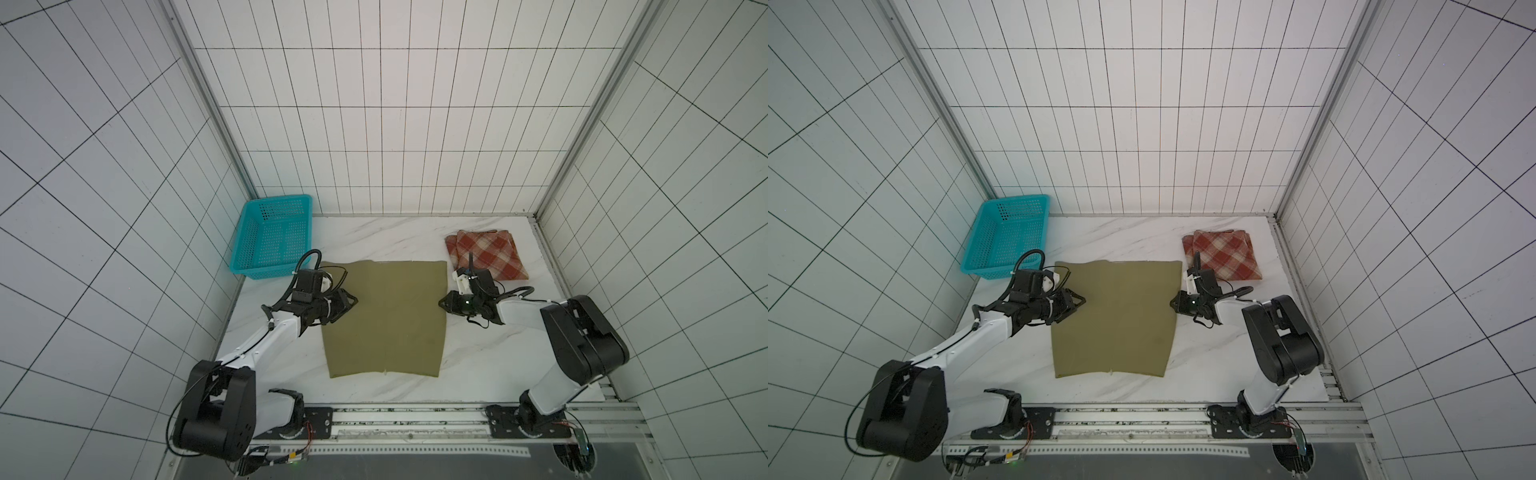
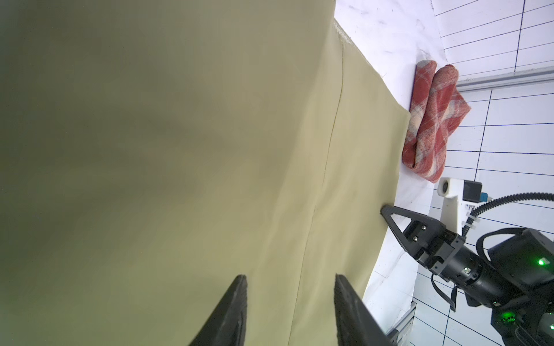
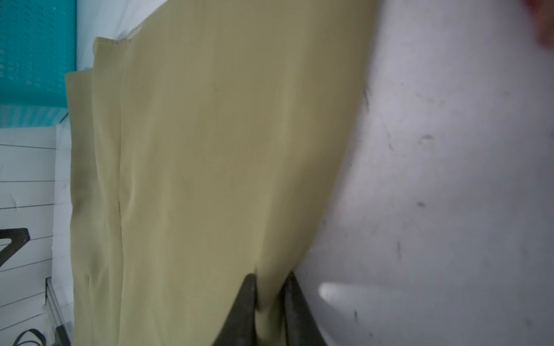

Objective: Fold and stack skirts
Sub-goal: Rotate the skirt at the center of the table.

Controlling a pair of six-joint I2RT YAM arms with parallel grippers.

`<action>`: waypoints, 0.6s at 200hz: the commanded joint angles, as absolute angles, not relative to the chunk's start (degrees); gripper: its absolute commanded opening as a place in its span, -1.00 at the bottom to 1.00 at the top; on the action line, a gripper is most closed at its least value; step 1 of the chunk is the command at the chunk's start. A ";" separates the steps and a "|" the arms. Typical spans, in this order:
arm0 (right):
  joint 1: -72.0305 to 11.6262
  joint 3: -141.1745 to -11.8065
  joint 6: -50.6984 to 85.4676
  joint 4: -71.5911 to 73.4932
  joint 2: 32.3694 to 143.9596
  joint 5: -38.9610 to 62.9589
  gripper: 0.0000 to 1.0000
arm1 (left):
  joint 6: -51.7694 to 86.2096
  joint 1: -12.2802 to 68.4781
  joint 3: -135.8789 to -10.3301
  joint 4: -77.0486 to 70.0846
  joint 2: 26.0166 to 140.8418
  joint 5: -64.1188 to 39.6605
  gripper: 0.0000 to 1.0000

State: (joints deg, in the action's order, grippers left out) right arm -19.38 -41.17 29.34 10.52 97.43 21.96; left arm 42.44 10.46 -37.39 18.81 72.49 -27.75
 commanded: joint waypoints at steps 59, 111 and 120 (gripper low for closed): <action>-13.37 -75.00 24.86 2.98 118.94 23.25 -1.00 | 40.86 10.67 -40.96 16.77 78.44 -29.49 -0.09; -12.92 -85.19 23.65 -1.70 118.47 21.35 -0.28 | 38.21 11.92 -39.71 18.73 78.41 -29.40 -0.09; -12.96 -82.75 23.64 -1.24 115.23 20.88 -0.25 | 37.97 12.58 -39.22 18.81 78.49 -28.87 -0.10</action>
